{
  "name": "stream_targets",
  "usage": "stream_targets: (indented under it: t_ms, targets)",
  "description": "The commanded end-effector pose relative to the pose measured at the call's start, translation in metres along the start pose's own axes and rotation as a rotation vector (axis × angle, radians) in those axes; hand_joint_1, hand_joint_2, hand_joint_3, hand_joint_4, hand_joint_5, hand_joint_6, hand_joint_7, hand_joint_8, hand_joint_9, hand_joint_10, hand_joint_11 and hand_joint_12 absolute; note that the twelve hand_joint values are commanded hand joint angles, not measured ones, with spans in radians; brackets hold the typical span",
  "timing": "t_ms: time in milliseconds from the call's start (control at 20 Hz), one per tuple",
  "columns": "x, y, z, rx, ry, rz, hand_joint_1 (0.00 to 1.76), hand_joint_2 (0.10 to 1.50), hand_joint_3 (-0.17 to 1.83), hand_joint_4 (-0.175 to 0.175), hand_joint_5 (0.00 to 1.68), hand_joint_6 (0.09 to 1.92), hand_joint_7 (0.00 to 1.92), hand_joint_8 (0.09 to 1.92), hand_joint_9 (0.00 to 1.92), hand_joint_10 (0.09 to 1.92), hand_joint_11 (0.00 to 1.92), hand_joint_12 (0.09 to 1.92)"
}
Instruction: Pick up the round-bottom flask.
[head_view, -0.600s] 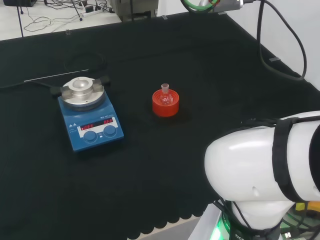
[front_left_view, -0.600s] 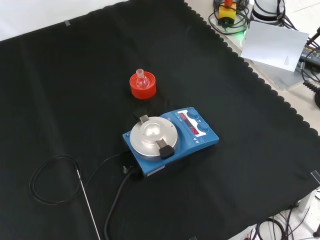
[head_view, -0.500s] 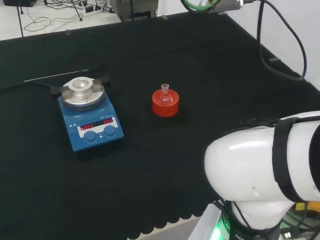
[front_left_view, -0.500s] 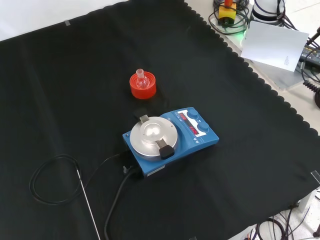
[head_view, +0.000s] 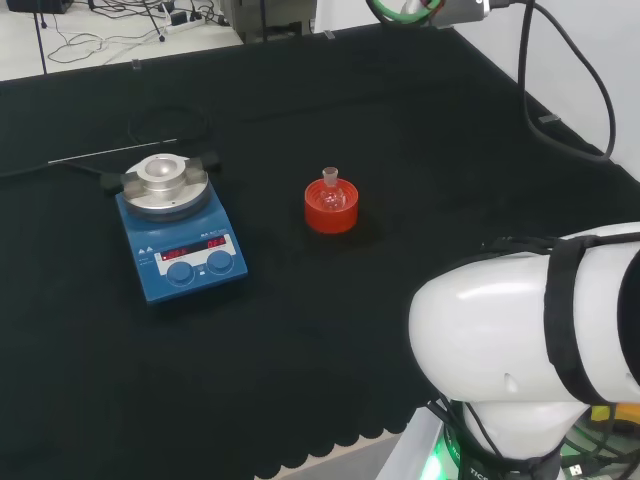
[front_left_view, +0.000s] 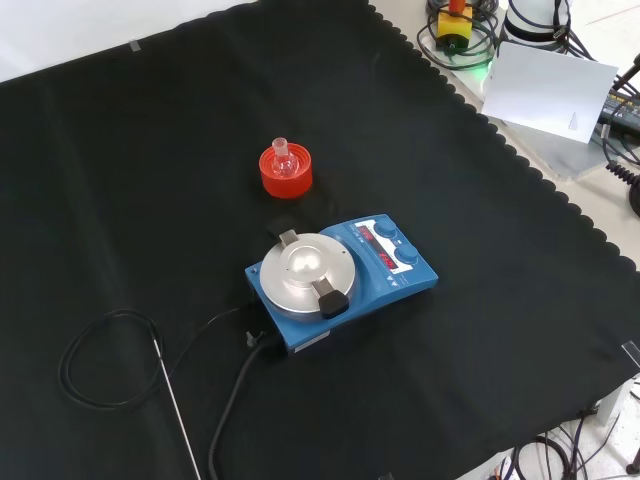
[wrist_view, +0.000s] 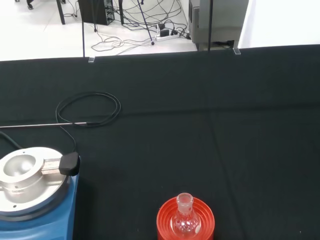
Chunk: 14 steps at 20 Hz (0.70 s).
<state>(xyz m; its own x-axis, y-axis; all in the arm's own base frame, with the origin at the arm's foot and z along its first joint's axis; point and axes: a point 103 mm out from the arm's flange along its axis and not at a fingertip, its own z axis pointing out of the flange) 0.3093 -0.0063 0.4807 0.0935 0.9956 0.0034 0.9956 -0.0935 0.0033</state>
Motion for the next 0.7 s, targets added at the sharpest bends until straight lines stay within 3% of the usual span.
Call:
stream_targets:
  t_ms: [50, 400, 700]
  targets:
    - [-0.007, 0.005, 0.012, 0.018, 0.008, 0.015, 0.16, 1.26, 0.29, -0.009, 0.35, 0.3, 0.08, 0.6, 0.22, 0.68, 0.05, 1.4]
    - [-0.035, 0.025, 0.047, 0.039, 0.023, 0.067, 0.17, 1.26, 0.28, -0.009, 0.36, 0.3, 0.09, 0.6, 0.23, 0.68, 0.05, 1.4]
    - [-0.062, 0.075, 0.098, 0.072, 0.048, 0.079, 0.2, 1.25, 0.27, -0.013, 0.39, 0.3, 0.1, 0.61, 0.24, 0.69, 0.05, 1.4]
